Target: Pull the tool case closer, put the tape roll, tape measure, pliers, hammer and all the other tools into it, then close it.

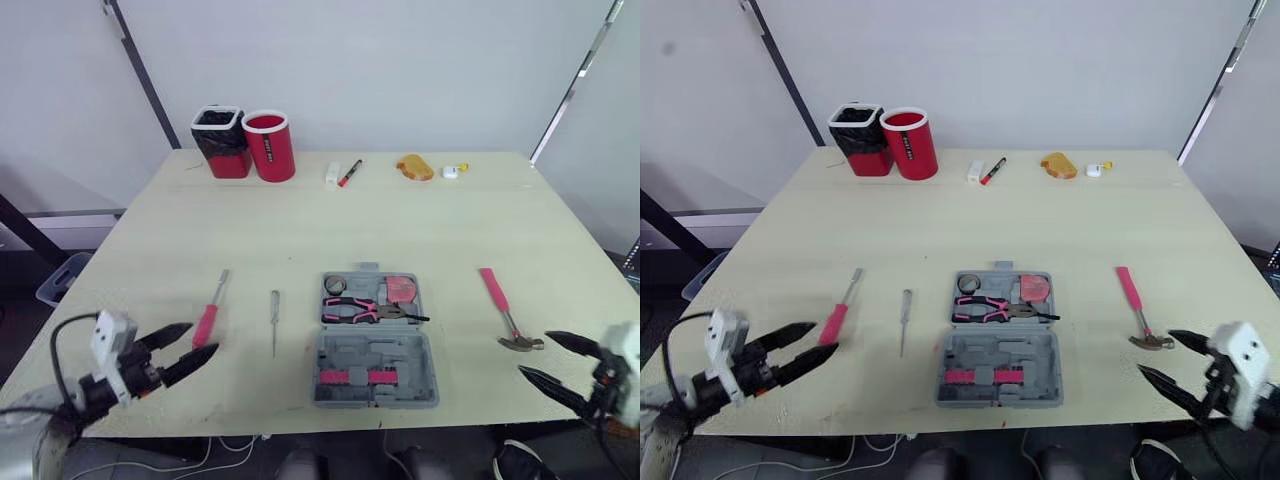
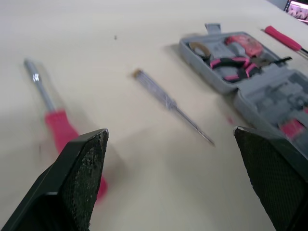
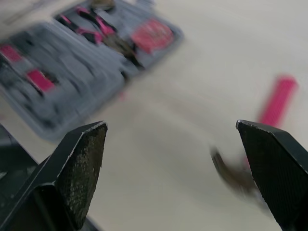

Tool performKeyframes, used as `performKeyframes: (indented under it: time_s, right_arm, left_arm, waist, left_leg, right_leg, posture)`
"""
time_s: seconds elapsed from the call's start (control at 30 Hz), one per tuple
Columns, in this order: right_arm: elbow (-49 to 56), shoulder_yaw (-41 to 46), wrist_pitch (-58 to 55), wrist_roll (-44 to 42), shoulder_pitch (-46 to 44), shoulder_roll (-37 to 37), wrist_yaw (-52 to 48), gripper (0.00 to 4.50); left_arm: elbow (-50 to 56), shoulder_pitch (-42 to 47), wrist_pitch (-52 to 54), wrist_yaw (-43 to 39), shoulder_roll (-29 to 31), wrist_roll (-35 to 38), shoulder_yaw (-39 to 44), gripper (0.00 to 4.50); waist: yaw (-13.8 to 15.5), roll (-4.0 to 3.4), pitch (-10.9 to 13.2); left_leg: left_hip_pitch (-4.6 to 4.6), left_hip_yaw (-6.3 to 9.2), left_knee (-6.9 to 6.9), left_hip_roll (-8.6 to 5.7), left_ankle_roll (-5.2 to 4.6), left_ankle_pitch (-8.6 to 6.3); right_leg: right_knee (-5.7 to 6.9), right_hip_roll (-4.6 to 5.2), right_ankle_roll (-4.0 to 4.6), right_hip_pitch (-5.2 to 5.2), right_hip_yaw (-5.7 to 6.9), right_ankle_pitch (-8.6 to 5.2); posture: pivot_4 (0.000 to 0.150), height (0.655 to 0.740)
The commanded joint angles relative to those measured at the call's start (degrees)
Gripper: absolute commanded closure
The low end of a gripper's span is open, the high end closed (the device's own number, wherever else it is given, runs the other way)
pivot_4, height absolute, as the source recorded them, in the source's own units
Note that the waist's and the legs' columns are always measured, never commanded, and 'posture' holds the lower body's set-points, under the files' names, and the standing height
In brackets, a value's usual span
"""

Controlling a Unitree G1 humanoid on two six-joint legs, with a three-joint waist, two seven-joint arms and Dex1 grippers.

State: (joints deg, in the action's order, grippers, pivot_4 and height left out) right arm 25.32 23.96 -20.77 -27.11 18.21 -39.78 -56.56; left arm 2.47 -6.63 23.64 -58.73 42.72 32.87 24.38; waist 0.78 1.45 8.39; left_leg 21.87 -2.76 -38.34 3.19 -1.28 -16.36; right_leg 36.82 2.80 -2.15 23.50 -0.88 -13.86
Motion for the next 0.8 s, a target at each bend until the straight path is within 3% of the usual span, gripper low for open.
performKeyframes:
  time_s: [0.03, 0.2, 0.4, 0.53, 0.77, 0.8]
  right_arm:
    - [6.40, -4.68, 1.29, -0.83, -4.35, -0.47, 0.94, 0.00]
    - [10.50, -12.50, -2.07, -3.57, -11.59, -1.57, 0.69, 0.00]
    - [12.75, -17.59, -7.80, -9.01, -23.15, -2.82, 1.15, 0.00]
    - [10.47, -19.48, -10.06, -10.58, -29.68, -2.61, 1.92, 0.00]
    - [7.09, -20.72, -10.46, -10.96, -34.17, -2.54, 1.57, 0.00]
    - [6.86, -20.69, -10.15, -10.74, -33.97, -2.77, 1.21, 0.00]
  left_arm:
    - [9.12, 3.66, 7.91, 12.45, -3.05, -1.23, -4.32, 0.06]
    - [18.74, 9.49, 24.27, 31.31, -9.54, -3.59, -10.68, 0.06]
    - [22.48, 15.43, 33.72, 49.20, -19.59, -11.38, -17.17, 0.06]
    - [22.81, 16.20, 36.55, 54.75, -24.40, -14.68, -19.47, 0.06]
    - [14.73, 17.18, 33.64, 56.83, -27.03, -18.02, -19.79, 0.06]
    - [13.31, 17.30, 32.73, 56.64, -27.69, -18.21, -20.11, 0.29]
  waist:
    - [-0.01, 0.00, 0.00]
    - [-0.07, 0.16, 0.02]
    - [-0.13, 0.25, 0.09]
    - [-0.11, 0.27, 0.08]
    - [0.07, 0.27, 0.08]
    - [0.08, 0.27, 0.08]
  left_leg:
    - [0.02, -0.01, 0.00, -0.01, 0.00, 0.00]
    - [0.11, 0.06, 0.01, -0.19, 0.00, 0.00]
    - [0.04, 0.14, -0.05, -0.29, -0.01, 0.02]
    - [0.05, 0.20, -0.06, -0.38, -0.02, 0.02]
    - [0.11, 0.23, -0.06, -0.45, -0.02, 0.02]
    - [0.12, 0.22, -0.06, -0.45, -0.02, 0.02]
  right_leg:
    - [0.00, 0.01, 0.00, -0.01, -0.02, 0.00]
    - [-0.05, -0.08, -0.30, -0.02, -0.05, 0.17]
    - [0.01, -0.14, -0.38, -0.07, -0.10, 0.26]
    - [0.01, -0.13, -0.42, -0.09, -0.13, 0.30]
    - [-0.02, -0.09, -0.42, -0.08, -0.11, 0.30]
    - [-0.03, -0.09, -0.42, -0.08, -0.09, 0.30]
  posture:
    - [0.150, 0.7400]
    - [0.150, 0.7400]
    - [0.150, 0.7400]
    - [0.150, 0.7400]
    - [0.150, 0.7400]
    - [0.150, 0.7400]
